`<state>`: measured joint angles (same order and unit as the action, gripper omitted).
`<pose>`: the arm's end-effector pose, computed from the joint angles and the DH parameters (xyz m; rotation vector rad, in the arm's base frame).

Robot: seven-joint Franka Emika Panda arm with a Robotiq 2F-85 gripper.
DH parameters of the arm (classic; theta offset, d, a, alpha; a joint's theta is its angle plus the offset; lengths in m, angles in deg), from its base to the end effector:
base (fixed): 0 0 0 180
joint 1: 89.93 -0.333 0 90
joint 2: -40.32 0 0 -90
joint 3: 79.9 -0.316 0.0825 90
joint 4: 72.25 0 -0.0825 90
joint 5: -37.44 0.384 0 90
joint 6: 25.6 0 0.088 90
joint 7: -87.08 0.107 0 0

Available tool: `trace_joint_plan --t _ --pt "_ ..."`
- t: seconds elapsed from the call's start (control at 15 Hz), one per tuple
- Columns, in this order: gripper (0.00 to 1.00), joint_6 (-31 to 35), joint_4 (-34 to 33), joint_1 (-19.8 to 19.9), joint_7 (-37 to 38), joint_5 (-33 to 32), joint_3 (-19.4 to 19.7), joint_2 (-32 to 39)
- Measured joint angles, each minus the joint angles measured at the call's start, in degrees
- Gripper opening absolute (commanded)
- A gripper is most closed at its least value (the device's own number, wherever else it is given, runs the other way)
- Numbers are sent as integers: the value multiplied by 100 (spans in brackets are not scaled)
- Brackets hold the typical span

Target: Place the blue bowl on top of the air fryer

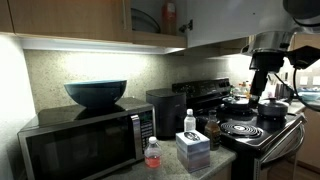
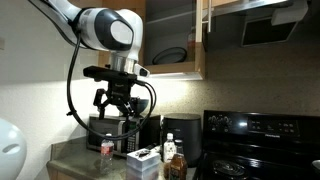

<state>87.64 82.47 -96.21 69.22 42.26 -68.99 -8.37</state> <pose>0.3108 -0.0208 0.4784 -2.9093 -0.3768 -0.2201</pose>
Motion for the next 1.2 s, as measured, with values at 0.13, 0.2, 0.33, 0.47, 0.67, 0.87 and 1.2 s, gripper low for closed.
trace_joint_plan --t 0.13,0.2,0.33,0.47,0.67,0.87,1.2 --pt "100 4 -310 -138 0 -12 -113 468" --pt "100 4 -502 -196 0 -31 -197 748" --pt "100 4 -936 -259 0 -82 -397 1361" --pt "100 -10 -1403 -270 0 -104 -565 1959" --pt "100 -104 -1860 -263 0 -115 -610 2507" --pt "100 -135 -1931 -249 0 -116 -610 2585" --pt "100 78 -1983 -234 6 -91 -686 2629"
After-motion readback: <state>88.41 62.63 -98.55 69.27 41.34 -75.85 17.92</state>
